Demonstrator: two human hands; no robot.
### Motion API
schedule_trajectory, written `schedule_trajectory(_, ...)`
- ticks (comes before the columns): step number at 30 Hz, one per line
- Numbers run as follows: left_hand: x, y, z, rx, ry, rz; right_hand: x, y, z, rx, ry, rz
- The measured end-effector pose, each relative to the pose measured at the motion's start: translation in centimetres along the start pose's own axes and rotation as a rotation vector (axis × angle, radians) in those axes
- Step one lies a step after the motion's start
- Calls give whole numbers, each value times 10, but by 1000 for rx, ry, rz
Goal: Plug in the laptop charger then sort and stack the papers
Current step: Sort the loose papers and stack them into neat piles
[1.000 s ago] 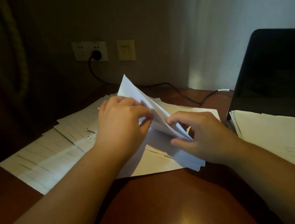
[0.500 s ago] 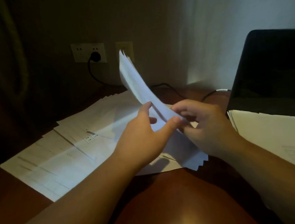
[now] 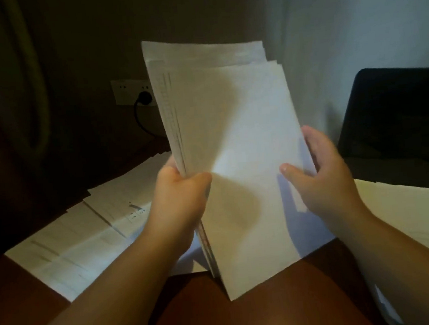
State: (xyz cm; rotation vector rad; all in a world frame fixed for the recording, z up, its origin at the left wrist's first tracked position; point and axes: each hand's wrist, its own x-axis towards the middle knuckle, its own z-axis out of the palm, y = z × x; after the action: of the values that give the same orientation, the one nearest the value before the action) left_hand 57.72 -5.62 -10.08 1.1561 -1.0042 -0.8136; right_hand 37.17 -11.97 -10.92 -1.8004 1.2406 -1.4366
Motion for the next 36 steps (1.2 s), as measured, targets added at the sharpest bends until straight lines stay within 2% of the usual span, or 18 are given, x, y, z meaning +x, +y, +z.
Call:
schedule_trajectory(4, 0, 6, -5, -44, 20, 16, 0, -1, -1, 163, -60, 158)
schedule_trajectory(8, 1, 11, -10, -124, 4, -23, 0, -4, -2, 338, -42, 212)
schedule_trajectory(12, 1, 10, -11, -25, -83, -1, -1, -13, -3, 399, 70, 154)
schedule_trajectory(19, 0, 7, -4, 15, 142, 137, -9, -26, -6, 247, 151, -43)
schedule_trajectory(24, -3, 10, -5, -6, 130, 248, -12, -35, -6, 289, 173, -150)
schedule_trajectory(28, -4, 5, -4, 6, 36, 217, -8, -25, -1, 308, 70, -32)
schedule_trajectory(31, -8, -7, 2, 80, 63, 169, -5, -15, 0, 358, -47, 109)
schedule_trajectory(36, -7, -15, 5, 152, 80, 158, -1, -13, -4, 456, -55, 203)
